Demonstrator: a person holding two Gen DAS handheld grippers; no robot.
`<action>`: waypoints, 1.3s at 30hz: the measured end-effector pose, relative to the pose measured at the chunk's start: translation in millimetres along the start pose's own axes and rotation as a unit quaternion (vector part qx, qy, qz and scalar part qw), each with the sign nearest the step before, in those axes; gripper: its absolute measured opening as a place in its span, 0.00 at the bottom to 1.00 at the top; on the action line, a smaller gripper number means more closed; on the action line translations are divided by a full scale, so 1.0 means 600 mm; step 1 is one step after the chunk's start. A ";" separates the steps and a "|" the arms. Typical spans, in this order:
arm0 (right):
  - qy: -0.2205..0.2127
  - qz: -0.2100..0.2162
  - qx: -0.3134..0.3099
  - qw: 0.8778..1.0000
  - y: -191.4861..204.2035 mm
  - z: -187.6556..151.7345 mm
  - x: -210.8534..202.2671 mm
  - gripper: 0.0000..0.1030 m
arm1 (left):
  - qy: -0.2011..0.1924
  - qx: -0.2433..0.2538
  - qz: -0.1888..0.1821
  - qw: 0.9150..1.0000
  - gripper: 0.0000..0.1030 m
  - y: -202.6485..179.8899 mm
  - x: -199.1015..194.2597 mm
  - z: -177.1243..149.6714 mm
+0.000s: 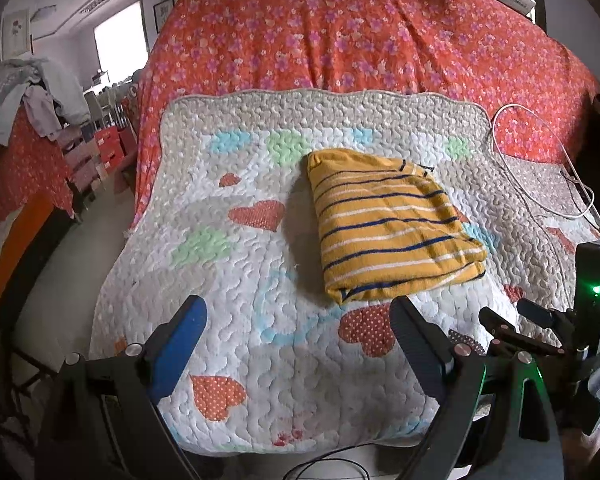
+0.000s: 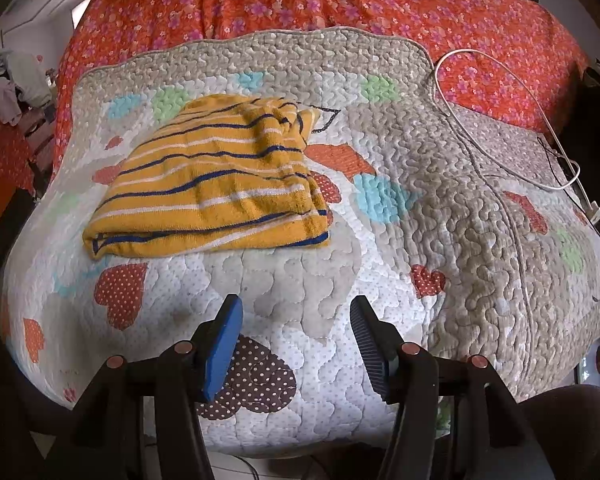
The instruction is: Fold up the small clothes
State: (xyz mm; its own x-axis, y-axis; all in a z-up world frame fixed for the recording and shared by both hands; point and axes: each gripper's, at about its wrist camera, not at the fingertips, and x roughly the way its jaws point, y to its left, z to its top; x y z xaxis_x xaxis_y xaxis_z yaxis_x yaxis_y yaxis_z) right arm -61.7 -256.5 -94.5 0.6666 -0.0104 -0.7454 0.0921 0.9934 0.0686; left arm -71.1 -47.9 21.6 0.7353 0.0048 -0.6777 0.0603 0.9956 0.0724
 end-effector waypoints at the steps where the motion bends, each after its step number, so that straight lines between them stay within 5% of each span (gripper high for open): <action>1: 0.001 0.000 -0.001 1.000 0.001 0.000 0.001 0.59 | 0.001 -0.002 0.000 1.000 0.89 0.001 0.001 -0.001; 9: 0.001 0.001 -0.003 1.000 0.008 -0.001 0.002 0.59 | -0.007 -0.006 0.005 1.000 0.89 0.008 0.001 -0.003; 13: -0.013 0.012 0.002 1.000 0.008 0.001 -0.006 0.59 | -0.053 -0.015 0.025 0.998 0.90 0.016 -0.024 0.001; 16: -0.034 0.029 0.009 0.999 0.008 0.005 -0.025 0.59 | -0.081 -0.019 0.053 0.995 1.00 0.021 -0.047 0.016; 23: -0.035 0.070 0.018 0.997 0.015 0.026 -0.047 0.64 | -0.117 -0.009 0.070 0.991 1.00 0.022 -0.061 0.057; 30: -0.020 0.072 -0.010 0.997 0.045 0.049 -0.045 0.65 | -0.021 -0.018 0.019 0.999 1.00 0.022 0.014 0.049; 39: 0.016 0.063 0.001 0.998 0.050 0.047 0.000 0.66 | 0.092 -0.024 0.001 0.996 1.00 0.028 0.100 -0.009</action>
State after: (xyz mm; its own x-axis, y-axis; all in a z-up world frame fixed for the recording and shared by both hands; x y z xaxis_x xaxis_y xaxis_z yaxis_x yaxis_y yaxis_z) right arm -38.3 -229.9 -73.8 0.6485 0.1180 -0.7520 0.0103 0.9865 0.1636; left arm -29.7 -30.2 -21.8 0.5994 0.0187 -0.8002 0.0246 0.9988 0.0417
